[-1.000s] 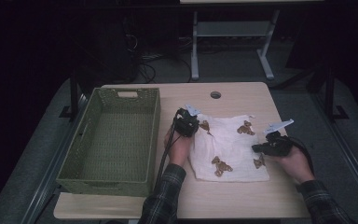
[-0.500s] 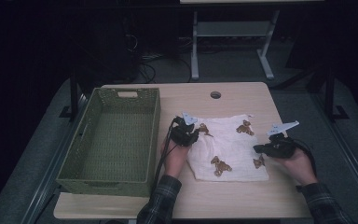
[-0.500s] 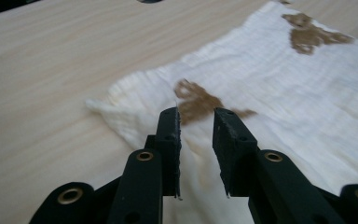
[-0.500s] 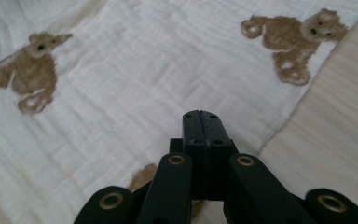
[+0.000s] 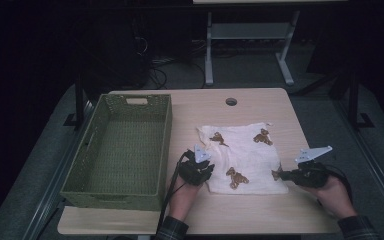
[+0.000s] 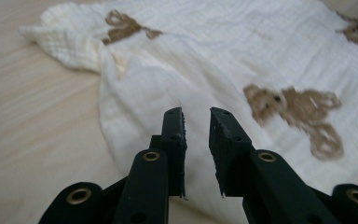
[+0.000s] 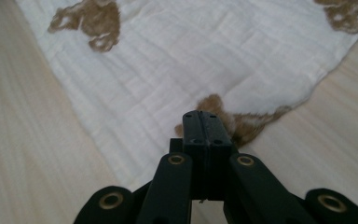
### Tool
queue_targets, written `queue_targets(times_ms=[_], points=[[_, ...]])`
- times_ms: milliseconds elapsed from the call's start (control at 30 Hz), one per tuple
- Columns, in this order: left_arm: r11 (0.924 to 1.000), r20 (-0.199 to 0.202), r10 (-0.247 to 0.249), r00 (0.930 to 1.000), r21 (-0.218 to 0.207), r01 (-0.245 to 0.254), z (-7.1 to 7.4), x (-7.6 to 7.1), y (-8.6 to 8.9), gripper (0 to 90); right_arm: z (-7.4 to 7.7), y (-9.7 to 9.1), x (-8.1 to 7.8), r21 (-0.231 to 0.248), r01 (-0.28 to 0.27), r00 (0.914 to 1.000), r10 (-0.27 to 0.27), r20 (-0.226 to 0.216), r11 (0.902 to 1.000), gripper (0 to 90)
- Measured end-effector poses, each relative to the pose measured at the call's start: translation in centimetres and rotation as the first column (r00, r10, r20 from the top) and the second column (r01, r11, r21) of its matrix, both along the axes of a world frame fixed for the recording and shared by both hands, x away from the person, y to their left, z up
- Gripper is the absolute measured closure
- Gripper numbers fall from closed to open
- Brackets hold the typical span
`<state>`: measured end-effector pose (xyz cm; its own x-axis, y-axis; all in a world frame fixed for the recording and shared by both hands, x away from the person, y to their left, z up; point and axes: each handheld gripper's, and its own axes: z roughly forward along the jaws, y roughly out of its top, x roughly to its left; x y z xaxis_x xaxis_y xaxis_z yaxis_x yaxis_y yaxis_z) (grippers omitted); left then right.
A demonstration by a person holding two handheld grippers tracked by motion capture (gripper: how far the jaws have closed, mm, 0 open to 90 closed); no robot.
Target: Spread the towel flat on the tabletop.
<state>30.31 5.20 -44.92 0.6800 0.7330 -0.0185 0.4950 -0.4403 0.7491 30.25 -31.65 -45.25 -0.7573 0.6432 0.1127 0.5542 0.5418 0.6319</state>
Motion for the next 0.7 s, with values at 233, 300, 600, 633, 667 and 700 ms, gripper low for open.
queue_targets(times_ms=[233,300,600,633,667,700], points=[[1.0,-0.029,0.006,0.9996,0.002,-0.006,-1.1,-1.1,1.0,76.2,-0.2,-0.3,-1.7,0.012,-0.014,0.9998,0.014,-0.017,0.9998,89.6],[1.0,-0.036,0.005,0.9993,0.004,-0.005,-1.4,-1.1,1.1,76.2,-0.3,0.0,-1.8,-0.002,-0.029,0.9993,0.029,-0.026,0.9996,89.6],[0.9995,-0.018,-0.006,0.9998,0.03,0.007,-1.6,-1.0,0.4,72.9,-0.7,0.5,-1.6,-0.041,-0.049,0.998,0.047,-0.042,0.998,89.6],[0.9996,-0.013,-0.003,0.9999,0.028,0.003,-1.4,-1.2,0.5,71.3,-0.7,0.5,-1.6,-0.039,-0.049,0.998,0.048,-0.041,0.998,89.6],[0.9997,-0.012,0.001,0.9999,0.025,-0.001,-1.4,-1.3,0.6,70.5,-0.8,0.5,-1.6,-0.039,-0.05,0.998,0.048,-0.041,0.998,89.6],[0.9997,-0.016,-0.004,0.9999,0.023,0.004,-1.4,-1.4,0.7,69.2,-0.7,0.4,-1.6,-0.041,-0.051,0.9979,0.049,-0.041,0.9978,89.6]])
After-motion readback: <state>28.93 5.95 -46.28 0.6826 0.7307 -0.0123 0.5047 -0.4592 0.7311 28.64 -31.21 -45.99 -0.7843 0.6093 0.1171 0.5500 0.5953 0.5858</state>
